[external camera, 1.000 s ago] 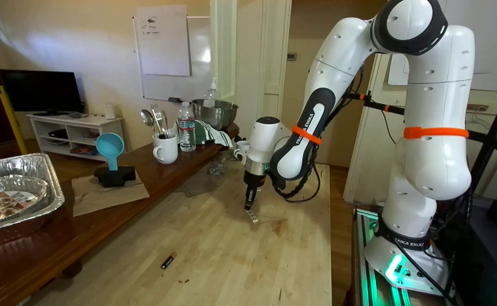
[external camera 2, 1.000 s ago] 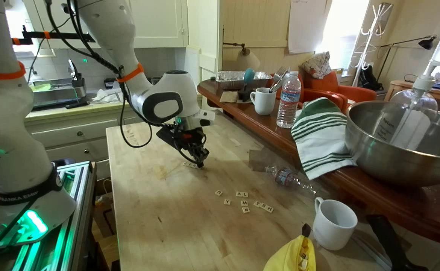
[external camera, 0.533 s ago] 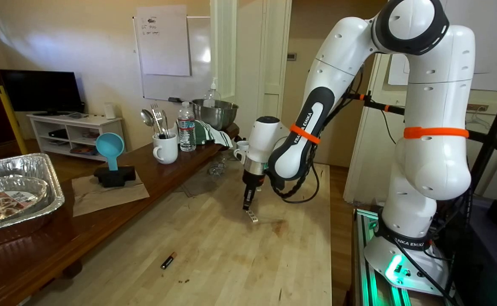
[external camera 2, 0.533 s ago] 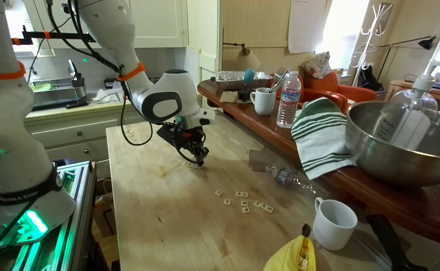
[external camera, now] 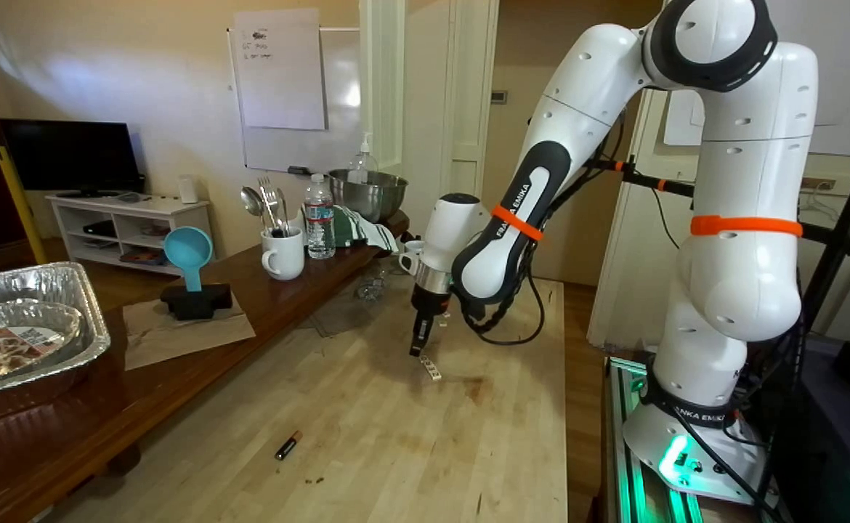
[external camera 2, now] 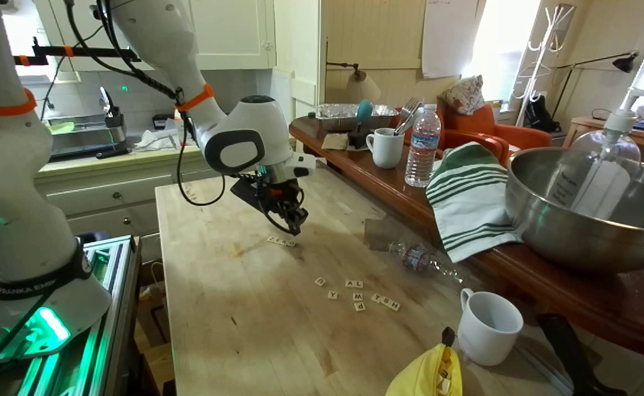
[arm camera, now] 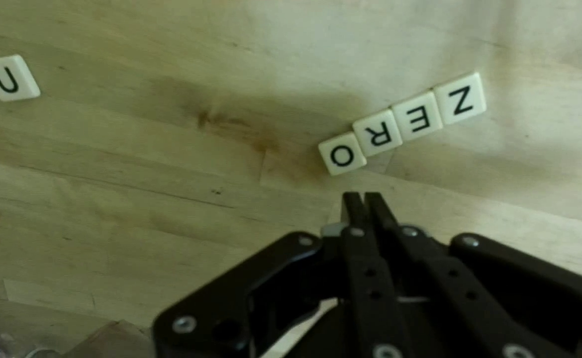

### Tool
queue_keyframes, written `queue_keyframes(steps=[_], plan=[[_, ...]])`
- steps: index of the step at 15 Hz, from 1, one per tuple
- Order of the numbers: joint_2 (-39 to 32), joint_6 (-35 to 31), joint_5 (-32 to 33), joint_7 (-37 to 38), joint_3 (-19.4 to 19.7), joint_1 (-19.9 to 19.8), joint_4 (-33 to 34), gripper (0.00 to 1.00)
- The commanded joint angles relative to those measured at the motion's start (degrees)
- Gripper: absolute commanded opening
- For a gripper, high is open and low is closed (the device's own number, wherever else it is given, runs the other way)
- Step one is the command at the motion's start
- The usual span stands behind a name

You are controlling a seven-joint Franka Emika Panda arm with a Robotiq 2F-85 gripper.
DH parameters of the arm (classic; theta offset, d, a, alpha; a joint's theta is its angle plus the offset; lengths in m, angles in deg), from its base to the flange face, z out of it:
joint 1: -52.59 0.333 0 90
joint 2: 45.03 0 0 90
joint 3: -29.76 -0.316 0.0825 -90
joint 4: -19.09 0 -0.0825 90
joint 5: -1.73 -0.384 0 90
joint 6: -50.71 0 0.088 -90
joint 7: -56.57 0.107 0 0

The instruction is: Use the tiles to create the word 'Zero'.

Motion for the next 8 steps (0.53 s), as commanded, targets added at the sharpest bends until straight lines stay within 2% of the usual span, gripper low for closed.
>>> queue_keyframes(steps=[1, 5, 8], plan=[[2.6, 3.0, -7.8, -9.7, -4.4, -3.1, -0.1, 0.4], [5.0, 6.2, -11.7, -18.0, -5.3, -4.1, 0.1, 0.69], [7.1, 11.5, -12.1, -23.1, -2.8, -2.8, 0.5, 0.93]])
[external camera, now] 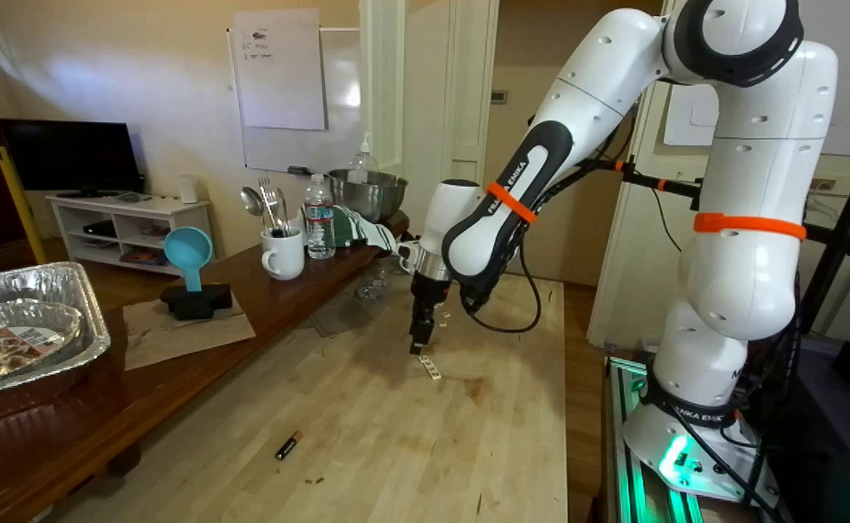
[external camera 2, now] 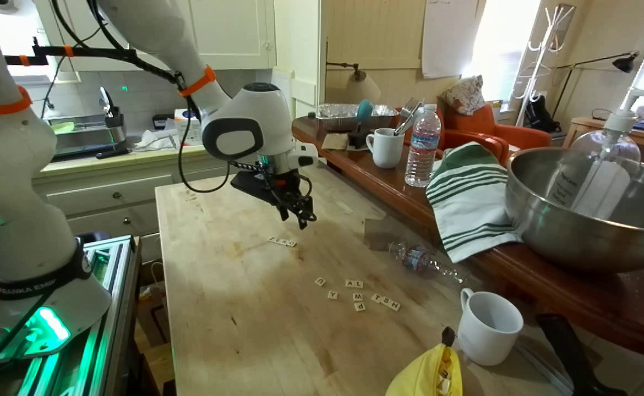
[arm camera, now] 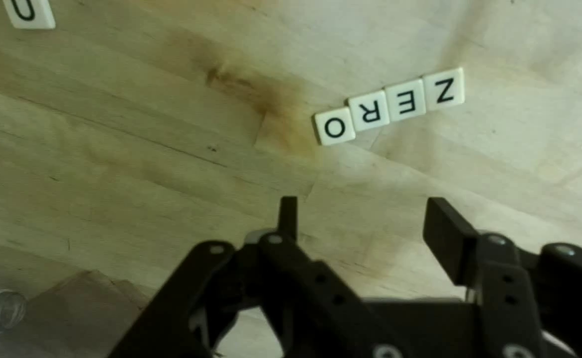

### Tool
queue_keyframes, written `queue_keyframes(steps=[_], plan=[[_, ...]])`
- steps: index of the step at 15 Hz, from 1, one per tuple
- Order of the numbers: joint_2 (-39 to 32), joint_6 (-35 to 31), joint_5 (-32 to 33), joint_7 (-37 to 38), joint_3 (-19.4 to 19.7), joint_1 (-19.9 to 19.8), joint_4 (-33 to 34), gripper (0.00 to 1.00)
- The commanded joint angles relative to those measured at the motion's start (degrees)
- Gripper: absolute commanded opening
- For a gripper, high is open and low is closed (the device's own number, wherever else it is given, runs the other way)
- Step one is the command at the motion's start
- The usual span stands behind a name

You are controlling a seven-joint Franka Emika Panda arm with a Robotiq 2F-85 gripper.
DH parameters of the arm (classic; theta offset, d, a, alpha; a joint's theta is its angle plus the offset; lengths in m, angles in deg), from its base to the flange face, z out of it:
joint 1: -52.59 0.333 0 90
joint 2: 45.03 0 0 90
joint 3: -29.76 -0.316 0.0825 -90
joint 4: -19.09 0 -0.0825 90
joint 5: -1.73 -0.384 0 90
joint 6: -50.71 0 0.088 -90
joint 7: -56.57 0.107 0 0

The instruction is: Use the tiles to create the word 'Zero'.

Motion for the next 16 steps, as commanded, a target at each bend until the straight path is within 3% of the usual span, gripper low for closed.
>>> queue_keyframes(steps=[1, 9, 16], plan=[[3.8, 7.3, -1.7, -6.7, 2.1, 0.8, -0.2, 0.99], [8.9, 16.4, -0.7, -15.0, 7.0, 3.0, -1.4, 1.0], [12.2, 16.6, -1.9, -17.8, 8.5, 5.4, -4.4, 1.0]])
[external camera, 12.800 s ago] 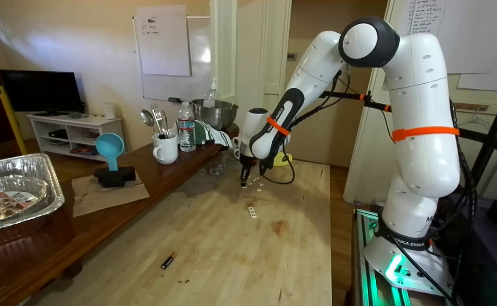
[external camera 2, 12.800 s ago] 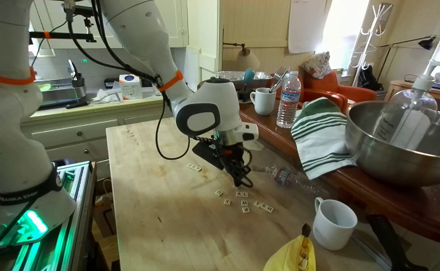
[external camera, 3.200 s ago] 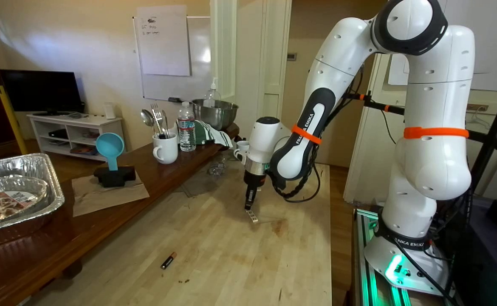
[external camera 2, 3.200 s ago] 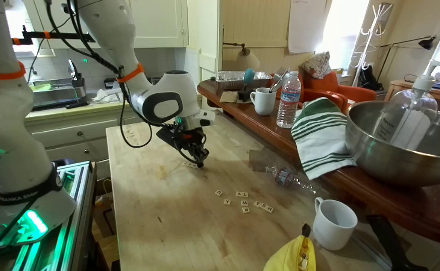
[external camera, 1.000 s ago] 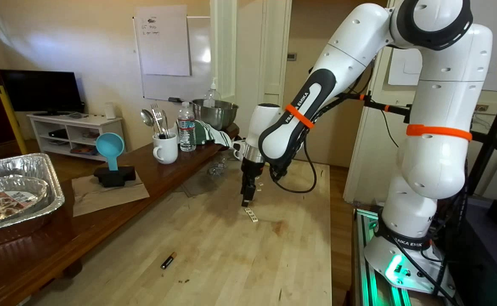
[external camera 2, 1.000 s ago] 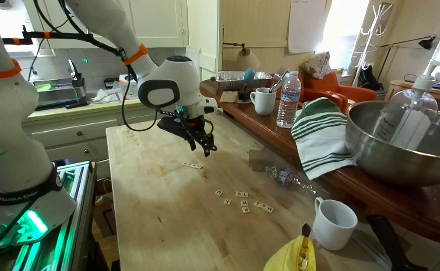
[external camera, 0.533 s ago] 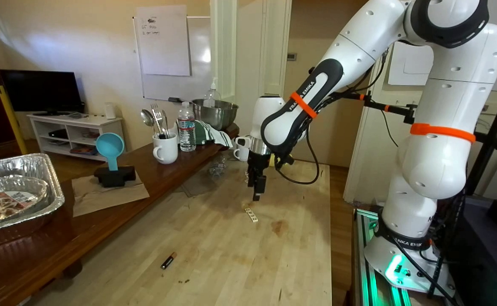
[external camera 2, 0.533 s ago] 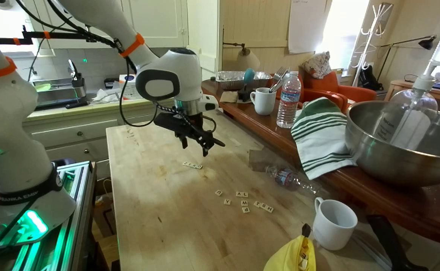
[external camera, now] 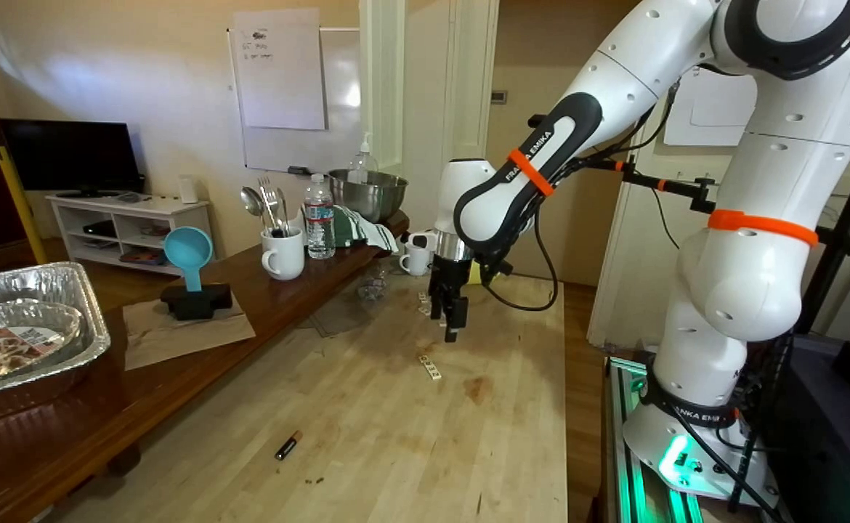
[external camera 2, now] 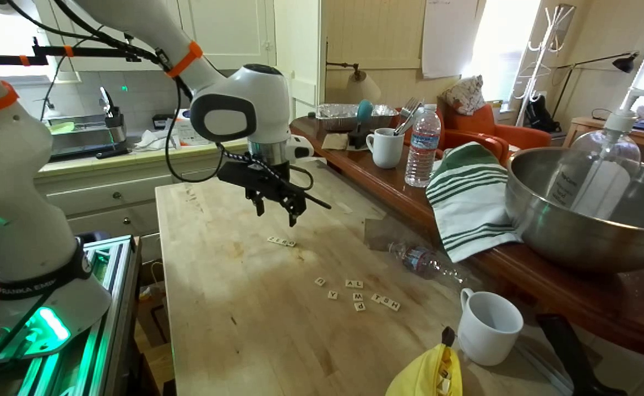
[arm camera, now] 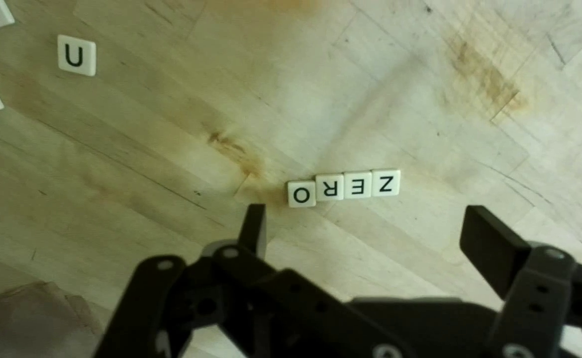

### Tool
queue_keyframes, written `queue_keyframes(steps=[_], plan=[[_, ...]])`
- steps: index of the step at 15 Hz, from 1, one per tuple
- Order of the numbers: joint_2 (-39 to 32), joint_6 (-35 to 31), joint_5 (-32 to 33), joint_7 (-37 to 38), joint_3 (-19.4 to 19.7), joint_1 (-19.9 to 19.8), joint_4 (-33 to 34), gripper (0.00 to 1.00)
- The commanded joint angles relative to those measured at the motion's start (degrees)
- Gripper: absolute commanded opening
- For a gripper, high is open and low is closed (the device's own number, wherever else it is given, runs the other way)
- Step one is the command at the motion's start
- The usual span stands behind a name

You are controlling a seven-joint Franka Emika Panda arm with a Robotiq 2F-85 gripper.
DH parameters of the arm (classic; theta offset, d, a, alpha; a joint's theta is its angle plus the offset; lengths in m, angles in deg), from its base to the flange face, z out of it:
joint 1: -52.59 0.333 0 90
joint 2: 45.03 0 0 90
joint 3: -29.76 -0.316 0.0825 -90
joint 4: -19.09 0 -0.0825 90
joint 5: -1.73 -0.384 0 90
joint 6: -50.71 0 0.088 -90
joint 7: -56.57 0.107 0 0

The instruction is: Use the tiles to create the word 'Zero'.

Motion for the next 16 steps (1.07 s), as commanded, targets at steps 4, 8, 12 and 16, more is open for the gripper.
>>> queue_keyframes(steps=[4, 8, 12, 16], plan=[[4.5, -0.2, -1.7, -0.8, 1.7, 3.2, -3.9, 1.0], [5.5, -0.9, -2.0, 0.2, 2.1, 4.2, -4.5, 1.0], [4.2, -0.1, -0.2, 0.9, 2.5, 4.3, -2.9, 1.0], [4.3, -0.1, -0.2, 0.9, 2.6, 4.4, -3.0, 1.0]])
